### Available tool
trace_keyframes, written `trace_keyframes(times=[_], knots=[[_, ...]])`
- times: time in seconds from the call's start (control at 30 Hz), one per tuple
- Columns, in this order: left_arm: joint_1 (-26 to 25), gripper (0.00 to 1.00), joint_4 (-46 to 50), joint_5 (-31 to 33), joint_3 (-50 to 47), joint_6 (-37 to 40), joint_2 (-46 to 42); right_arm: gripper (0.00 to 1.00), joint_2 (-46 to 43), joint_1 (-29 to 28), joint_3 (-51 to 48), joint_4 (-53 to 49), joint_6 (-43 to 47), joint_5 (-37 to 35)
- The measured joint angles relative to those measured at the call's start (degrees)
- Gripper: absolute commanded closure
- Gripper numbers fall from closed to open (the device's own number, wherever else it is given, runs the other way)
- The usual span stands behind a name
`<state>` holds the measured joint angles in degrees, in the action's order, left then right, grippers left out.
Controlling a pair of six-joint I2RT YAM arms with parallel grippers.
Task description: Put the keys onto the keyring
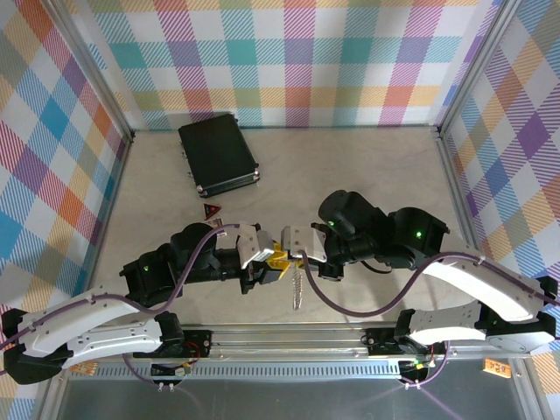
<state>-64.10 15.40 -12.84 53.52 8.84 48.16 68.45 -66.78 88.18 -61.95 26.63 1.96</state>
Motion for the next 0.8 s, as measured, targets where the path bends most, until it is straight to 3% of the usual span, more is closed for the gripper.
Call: trace_keyframes(times=[0.4, 0.6, 0.8], knots=[[0.00, 0.77, 1.75, 0.28, 0.70, 1.38, 1.55, 1.00, -0.02, -0.85, 0.00, -0.07, 0.87, -0.04], [0.00, 0.86, 1.84, -0.79, 1.11, 1.75, 2.03, 1.00, -0.37, -1.18, 0.00, -0.26, 0.90, -0.63], [0.00, 0.82, 1.77, -1.25, 1.33, 1.95, 2.40, 1.00, -0.63, -1.20, 0.00, -0.39, 0.90, -0.90]])
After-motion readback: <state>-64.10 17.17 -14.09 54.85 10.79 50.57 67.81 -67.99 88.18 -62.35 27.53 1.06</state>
